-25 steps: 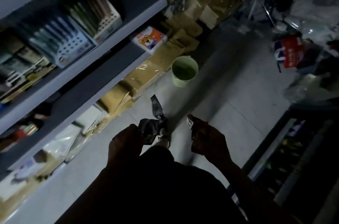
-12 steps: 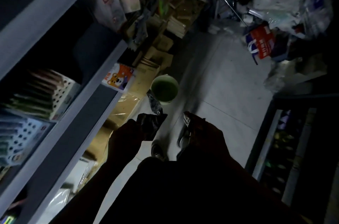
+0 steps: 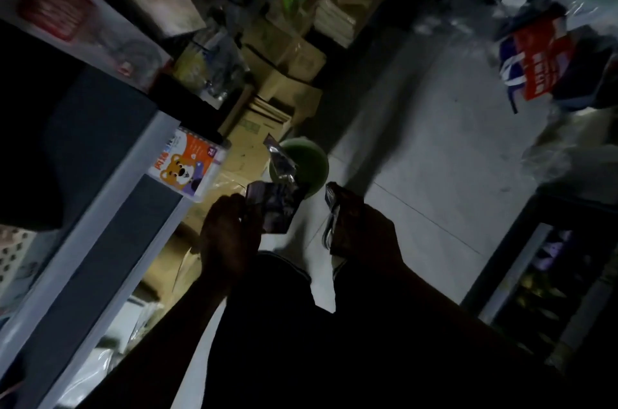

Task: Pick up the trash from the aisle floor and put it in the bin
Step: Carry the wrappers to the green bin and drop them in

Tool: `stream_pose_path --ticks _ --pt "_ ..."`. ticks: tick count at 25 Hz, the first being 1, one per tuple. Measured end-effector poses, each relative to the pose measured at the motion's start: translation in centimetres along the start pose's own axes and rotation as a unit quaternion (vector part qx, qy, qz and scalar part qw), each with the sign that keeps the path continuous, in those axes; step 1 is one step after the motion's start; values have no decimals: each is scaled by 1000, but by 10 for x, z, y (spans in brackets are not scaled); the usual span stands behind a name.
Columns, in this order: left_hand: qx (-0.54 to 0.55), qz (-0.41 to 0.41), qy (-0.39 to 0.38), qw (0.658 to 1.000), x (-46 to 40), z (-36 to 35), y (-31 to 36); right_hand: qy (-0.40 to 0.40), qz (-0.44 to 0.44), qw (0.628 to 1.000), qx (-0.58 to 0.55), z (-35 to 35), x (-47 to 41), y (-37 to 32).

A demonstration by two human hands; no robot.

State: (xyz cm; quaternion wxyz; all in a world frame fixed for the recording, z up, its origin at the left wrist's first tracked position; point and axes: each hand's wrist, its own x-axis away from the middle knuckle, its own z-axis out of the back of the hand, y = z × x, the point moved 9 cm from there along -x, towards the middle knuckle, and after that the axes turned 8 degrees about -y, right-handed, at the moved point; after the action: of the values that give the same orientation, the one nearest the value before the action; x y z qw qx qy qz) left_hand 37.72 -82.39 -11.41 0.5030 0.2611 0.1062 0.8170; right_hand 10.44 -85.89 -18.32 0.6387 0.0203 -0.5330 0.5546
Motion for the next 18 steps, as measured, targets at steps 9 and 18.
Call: stream_pose_path --ticks 9,18 --pt "16 209 -108 972 -157 -241 -102 -85 -20 985 150 -111 -262 85" --pt "-21 187 -243 952 -232 -381 -151 -154 -107 982 15 -201 -380 145"
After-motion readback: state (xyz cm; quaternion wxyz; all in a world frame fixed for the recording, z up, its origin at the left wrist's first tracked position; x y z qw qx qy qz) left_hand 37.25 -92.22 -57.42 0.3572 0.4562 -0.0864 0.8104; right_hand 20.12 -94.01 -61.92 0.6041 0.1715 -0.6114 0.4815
